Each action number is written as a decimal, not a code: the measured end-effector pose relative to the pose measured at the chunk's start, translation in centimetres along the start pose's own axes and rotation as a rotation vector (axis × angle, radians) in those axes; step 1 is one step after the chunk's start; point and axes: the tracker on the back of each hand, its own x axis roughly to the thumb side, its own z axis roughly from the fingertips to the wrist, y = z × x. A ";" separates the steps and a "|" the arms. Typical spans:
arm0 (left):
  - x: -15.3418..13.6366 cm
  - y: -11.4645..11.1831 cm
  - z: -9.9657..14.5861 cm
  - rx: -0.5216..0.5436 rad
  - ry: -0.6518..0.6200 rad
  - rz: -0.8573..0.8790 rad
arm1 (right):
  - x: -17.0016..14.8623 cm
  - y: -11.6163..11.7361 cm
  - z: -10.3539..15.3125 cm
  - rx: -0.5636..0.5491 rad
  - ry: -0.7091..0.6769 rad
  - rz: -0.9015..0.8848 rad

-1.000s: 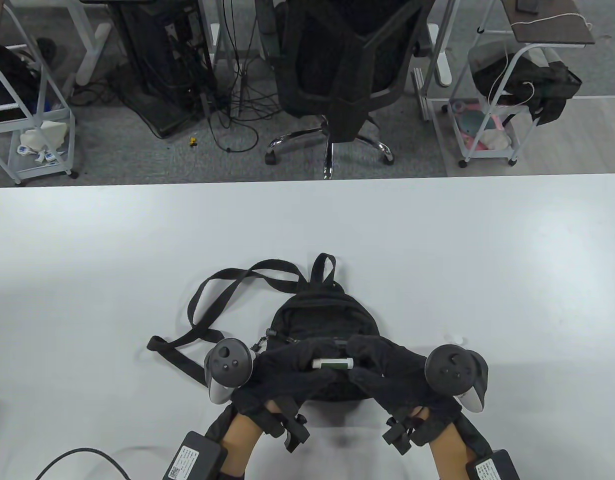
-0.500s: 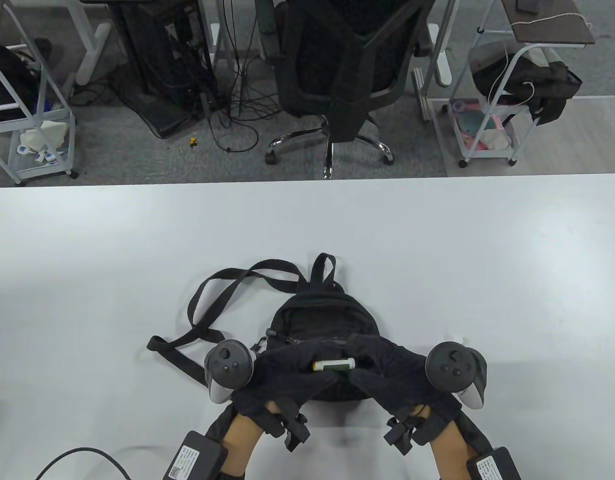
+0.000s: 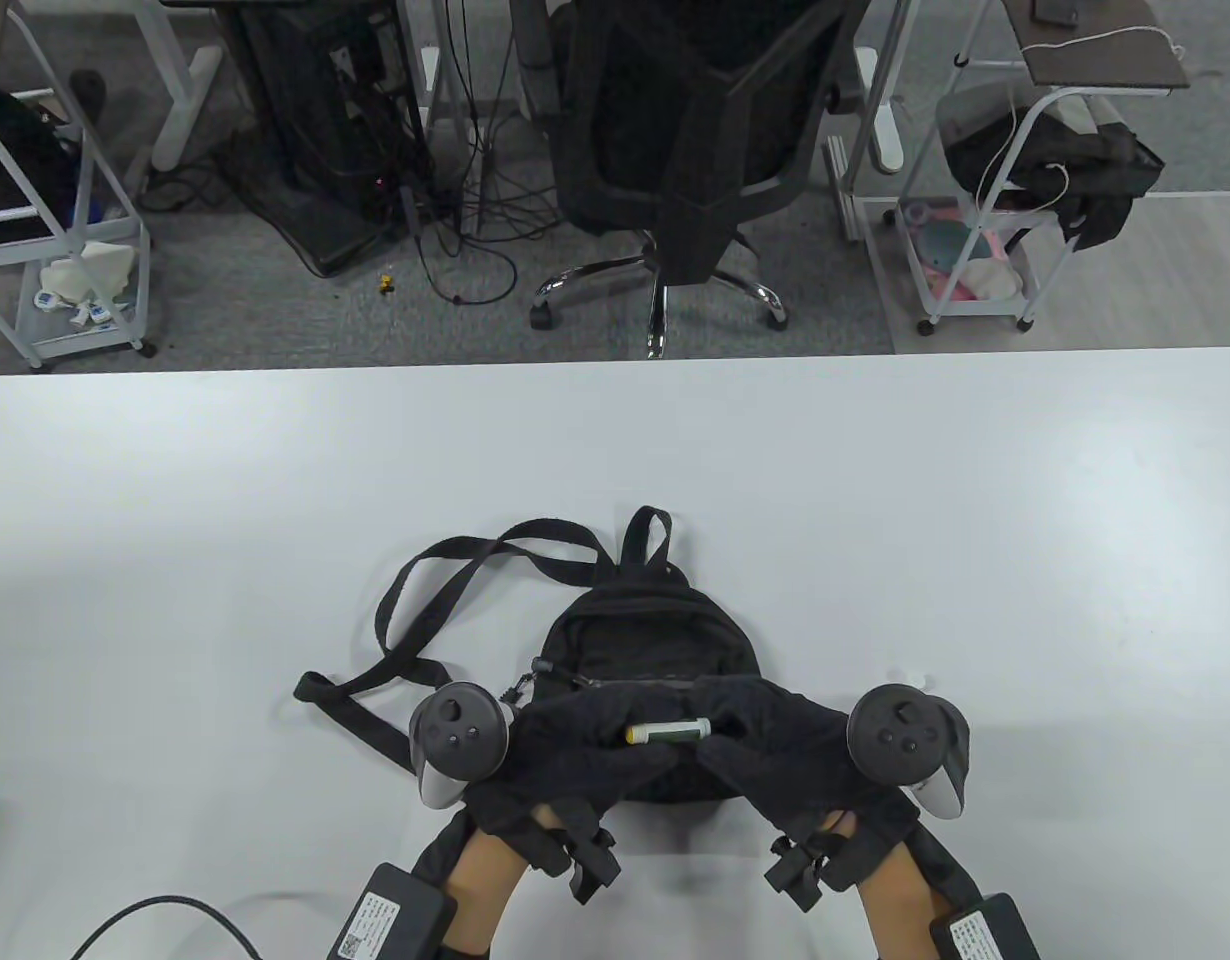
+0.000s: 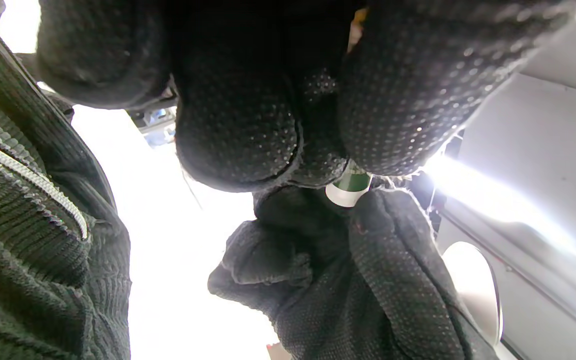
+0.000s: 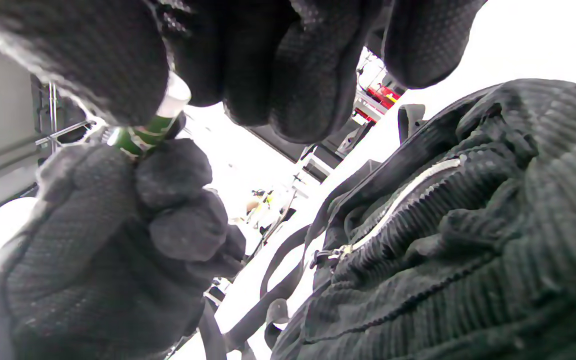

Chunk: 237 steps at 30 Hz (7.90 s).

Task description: Apply lubricant on backpack

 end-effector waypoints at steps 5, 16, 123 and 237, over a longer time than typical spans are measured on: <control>0.0 0.1 0.0 0.003 -0.001 -0.005 | -0.5 0.3 -0.1 0.010 0.034 -0.042; 0.5 -0.2 0.1 0.022 -0.023 -0.031 | -0.4 1.1 -0.3 0.004 0.076 -0.112; -2.9 -1.1 5.0 -0.461 0.140 -0.614 | 1.9 3.9 -5.3 -0.121 0.342 0.835; -3.4 -0.9 5.3 -0.443 0.158 -0.579 | 2.1 7.3 -6.7 -0.043 0.334 0.947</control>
